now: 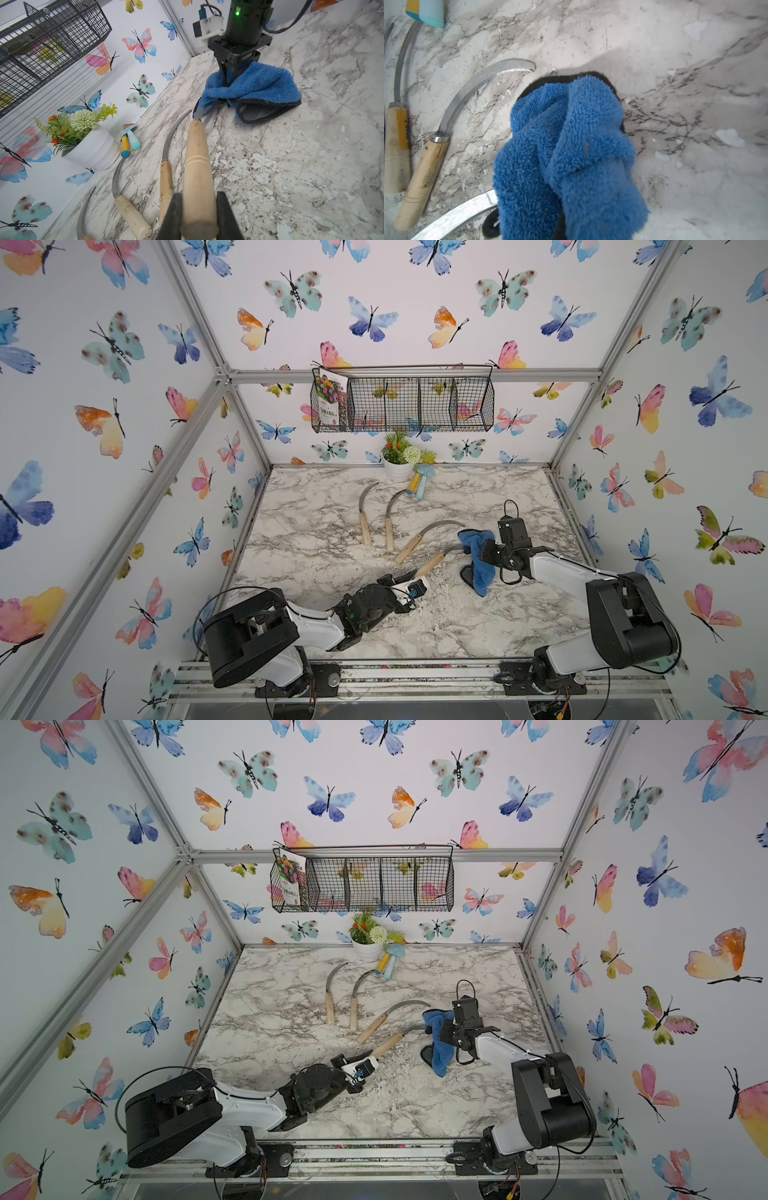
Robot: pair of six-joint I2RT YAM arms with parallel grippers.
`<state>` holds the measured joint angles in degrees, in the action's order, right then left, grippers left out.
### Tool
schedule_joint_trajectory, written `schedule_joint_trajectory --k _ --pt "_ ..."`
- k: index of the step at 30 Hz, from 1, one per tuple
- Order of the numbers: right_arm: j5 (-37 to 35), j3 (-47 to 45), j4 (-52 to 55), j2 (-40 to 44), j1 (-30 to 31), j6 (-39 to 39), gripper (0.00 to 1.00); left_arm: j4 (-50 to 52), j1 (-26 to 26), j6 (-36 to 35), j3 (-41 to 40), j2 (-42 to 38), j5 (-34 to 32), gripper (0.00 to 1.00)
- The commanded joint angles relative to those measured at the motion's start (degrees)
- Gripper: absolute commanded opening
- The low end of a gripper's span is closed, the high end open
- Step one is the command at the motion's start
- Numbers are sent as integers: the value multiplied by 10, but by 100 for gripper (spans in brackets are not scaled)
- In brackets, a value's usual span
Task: Wipe small sickles with rags
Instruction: Wipe the small sickle, then adjust the small sickle.
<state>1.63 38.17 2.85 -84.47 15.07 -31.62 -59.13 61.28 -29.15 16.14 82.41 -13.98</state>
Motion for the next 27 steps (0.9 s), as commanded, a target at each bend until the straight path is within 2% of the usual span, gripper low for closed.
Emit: schedule_joint_trajectory --k 1,6,11,15,18,20,21,22,24,27 --pt "0 -15 -8 19 -16 -6 2 -45 1 11 -3 -11 -35 0" --pt "-7 -28 -1 58 -29 -9 2 -69 -2 38 3 5 -67 0" --pt "-17 -30 43 138 -29 0 2 -42 -10 110 30 7 -71 0" --pt "-20 -41 73 201 -29 0 2 -39 -12 190 20 -23 -44 0" --pt "-30 -40 100 242 -29 0 2 -75 -13 272 2 -30 -93 0" --pt "-30 -42 114 274 -29 -2 2 -91 -14 298 -12 -39 -135 0" --pt "-27 -46 119 295 -29 -3 2 -96 -14 325 -20 -51 -171 0" --pt "-22 -48 122 310 -29 -3 2 -88 -20 353 -30 -70 -176 0" --pt "-8 -54 127 338 -29 -4 2 -11 -52 415 -28 -123 -124 0" --pt "22 -61 127 370 -27 -5 2 123 -140 509 -14 -196 9 0"
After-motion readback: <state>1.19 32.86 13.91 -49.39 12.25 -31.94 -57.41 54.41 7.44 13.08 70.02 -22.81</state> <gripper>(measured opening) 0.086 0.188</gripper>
